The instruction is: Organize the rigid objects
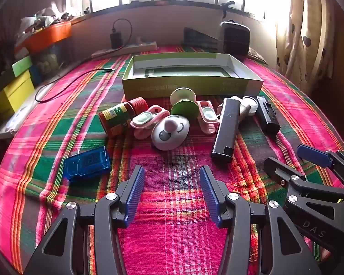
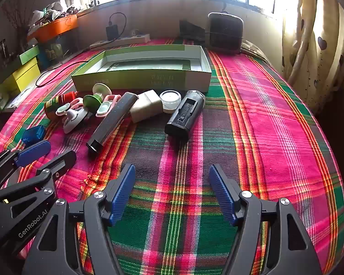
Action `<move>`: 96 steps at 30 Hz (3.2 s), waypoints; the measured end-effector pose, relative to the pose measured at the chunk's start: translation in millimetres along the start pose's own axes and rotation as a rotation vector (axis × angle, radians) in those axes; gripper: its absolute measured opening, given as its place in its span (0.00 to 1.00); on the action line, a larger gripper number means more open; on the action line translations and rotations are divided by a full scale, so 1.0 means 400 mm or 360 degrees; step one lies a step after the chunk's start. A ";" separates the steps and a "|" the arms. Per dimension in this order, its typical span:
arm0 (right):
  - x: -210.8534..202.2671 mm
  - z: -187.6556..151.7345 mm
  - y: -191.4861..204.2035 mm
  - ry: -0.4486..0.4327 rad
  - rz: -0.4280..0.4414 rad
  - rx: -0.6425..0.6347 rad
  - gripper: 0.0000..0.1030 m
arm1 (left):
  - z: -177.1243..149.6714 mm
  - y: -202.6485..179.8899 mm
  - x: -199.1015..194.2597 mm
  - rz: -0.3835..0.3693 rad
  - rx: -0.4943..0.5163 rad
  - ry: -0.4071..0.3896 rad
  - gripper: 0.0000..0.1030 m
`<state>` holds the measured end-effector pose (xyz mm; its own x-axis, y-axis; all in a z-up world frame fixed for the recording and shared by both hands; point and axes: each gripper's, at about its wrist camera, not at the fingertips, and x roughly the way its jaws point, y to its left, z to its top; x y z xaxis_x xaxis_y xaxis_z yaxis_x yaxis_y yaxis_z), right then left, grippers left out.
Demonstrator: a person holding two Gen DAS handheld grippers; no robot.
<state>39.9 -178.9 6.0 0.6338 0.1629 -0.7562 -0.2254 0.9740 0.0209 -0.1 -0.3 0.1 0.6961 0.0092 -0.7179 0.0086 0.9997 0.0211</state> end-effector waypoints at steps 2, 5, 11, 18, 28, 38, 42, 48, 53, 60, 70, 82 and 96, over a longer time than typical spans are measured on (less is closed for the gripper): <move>0.000 0.000 0.000 0.0002 -0.0001 -0.0001 0.65 | 0.000 -0.002 0.000 0.0000 0.0000 0.0001 0.47; 0.000 0.000 0.000 0.0002 -0.0001 0.0000 0.65 | 0.001 -0.007 0.001 -0.0003 -0.0001 0.0003 0.48; -0.001 -0.001 0.000 -0.0002 0.0001 0.0000 0.65 | 0.003 -0.001 -0.004 -0.0008 -0.0010 0.0001 0.48; -0.001 0.001 0.001 -0.0003 0.0002 0.0001 0.65 | 0.002 -0.001 -0.005 -0.0008 -0.0011 -0.0003 0.48; -0.002 0.000 0.001 -0.0004 0.0002 0.0002 0.65 | 0.001 -0.001 -0.005 -0.0008 -0.0011 -0.0006 0.48; -0.003 -0.002 0.000 -0.0004 0.0002 0.0002 0.65 | 0.001 -0.001 -0.005 -0.0008 -0.0011 -0.0007 0.48; -0.003 -0.002 0.000 -0.0004 0.0002 0.0002 0.65 | 0.001 -0.001 -0.005 -0.0008 -0.0011 -0.0007 0.48; -0.003 -0.002 0.000 -0.0004 0.0002 0.0002 0.65 | 0.001 -0.001 -0.005 -0.0007 -0.0010 -0.0007 0.48; -0.003 -0.002 0.000 -0.0004 0.0003 0.0002 0.65 | 0.001 -0.001 -0.005 -0.0007 -0.0010 -0.0008 0.48; -0.003 -0.001 0.001 -0.0004 0.0003 0.0002 0.65 | 0.001 -0.001 -0.005 -0.0008 -0.0008 -0.0008 0.48; -0.003 -0.002 0.001 -0.0004 0.0003 0.0002 0.65 | 0.000 -0.001 -0.005 -0.0007 -0.0010 -0.0008 0.48; -0.003 -0.001 0.000 -0.0003 0.0003 0.0003 0.65 | 0.001 -0.002 -0.005 -0.0006 -0.0009 -0.0008 0.48; -0.004 0.006 -0.004 -0.0004 0.0029 0.0004 0.65 | 0.009 0.007 0.004 -0.0065 0.0039 0.0030 0.47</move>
<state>41.1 -180.1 8.9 0.6313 0.1812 -0.7541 -0.2354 0.9712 0.0363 3.6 2.6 1.6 0.6809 -0.0311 -0.7317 0.0547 0.9985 0.0085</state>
